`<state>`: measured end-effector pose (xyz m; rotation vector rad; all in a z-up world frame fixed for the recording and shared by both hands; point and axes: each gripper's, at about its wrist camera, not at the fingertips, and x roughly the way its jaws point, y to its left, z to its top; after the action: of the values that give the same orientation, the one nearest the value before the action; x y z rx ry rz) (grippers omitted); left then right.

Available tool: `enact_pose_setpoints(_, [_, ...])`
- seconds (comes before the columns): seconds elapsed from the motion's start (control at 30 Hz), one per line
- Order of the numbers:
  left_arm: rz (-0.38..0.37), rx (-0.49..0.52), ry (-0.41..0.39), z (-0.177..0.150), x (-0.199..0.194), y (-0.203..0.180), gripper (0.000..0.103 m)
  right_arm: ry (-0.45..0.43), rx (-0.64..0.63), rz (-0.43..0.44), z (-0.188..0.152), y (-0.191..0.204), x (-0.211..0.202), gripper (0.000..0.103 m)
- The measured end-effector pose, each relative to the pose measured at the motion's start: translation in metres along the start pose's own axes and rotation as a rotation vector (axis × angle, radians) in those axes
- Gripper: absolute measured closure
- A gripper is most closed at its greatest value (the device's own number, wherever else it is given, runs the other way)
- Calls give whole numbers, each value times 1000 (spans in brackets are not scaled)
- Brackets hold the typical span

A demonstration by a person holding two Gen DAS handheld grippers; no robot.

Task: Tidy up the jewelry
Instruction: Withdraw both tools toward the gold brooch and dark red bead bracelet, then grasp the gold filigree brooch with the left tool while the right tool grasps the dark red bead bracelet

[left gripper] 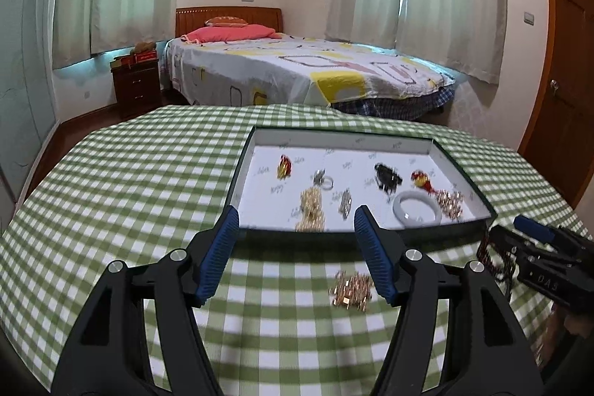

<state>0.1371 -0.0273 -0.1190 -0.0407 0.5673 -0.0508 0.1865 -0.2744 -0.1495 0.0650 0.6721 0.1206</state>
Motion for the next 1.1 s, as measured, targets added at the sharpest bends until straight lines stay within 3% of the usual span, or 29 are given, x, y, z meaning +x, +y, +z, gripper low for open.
enact_pose_setpoints(0.13, [12, -3, 33, -13, -1, 2, 39, 10, 0, -8, -6, -3, 3, 39])
enact_pose_setpoints(0.6, [19, -31, 71, -23, 7, 10, 39, 36, 32, -35, -11, -17, 13, 39])
enact_pose_setpoints(1.1, [16, -56, 123, -33, 18, 15, 39, 128, 67, -47, -17, -29, 33, 39])
